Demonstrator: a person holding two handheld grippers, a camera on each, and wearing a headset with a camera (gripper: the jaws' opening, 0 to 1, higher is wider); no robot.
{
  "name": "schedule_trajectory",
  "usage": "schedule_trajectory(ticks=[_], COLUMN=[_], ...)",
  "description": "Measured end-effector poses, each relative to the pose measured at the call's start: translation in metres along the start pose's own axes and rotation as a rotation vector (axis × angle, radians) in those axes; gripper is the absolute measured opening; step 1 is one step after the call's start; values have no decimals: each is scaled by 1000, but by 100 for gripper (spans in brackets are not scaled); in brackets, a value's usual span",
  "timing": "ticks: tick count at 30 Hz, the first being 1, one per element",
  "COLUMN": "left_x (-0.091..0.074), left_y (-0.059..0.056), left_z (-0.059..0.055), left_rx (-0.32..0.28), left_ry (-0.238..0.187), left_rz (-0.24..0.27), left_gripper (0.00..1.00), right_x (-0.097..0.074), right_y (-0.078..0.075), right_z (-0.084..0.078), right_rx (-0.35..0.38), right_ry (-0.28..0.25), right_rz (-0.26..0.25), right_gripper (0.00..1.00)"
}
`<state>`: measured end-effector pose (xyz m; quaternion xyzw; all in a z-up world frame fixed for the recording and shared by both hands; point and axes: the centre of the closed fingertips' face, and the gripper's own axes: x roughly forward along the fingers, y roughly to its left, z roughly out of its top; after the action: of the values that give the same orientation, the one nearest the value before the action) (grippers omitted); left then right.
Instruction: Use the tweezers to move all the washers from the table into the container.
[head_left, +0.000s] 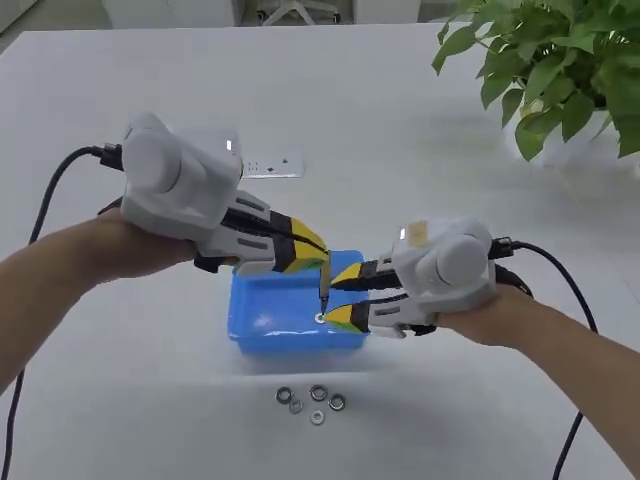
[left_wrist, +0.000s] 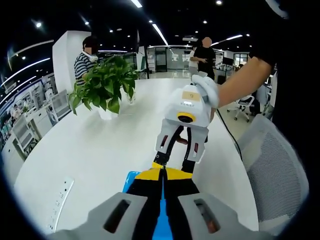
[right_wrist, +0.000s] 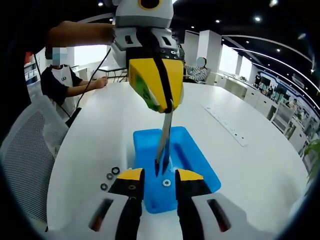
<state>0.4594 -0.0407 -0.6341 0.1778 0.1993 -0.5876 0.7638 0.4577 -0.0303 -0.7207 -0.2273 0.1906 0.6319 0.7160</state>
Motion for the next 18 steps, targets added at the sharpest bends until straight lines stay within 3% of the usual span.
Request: schedule_trajectory(ticks=[7, 18], left_x=[-5, -11], left_y=[-7, -23], left_z=[6, 11], left_rx=[7, 15], left_ry=[-5, -15], left_rz=[3, 8], left_gripper=[3, 3], right_x=[-15, -37], right_y=[3, 17], right_z=[-2, -2], right_rx=[20, 44], right_ry=[-7, -27], right_rz=[-24, -56], right_gripper=[33, 52])
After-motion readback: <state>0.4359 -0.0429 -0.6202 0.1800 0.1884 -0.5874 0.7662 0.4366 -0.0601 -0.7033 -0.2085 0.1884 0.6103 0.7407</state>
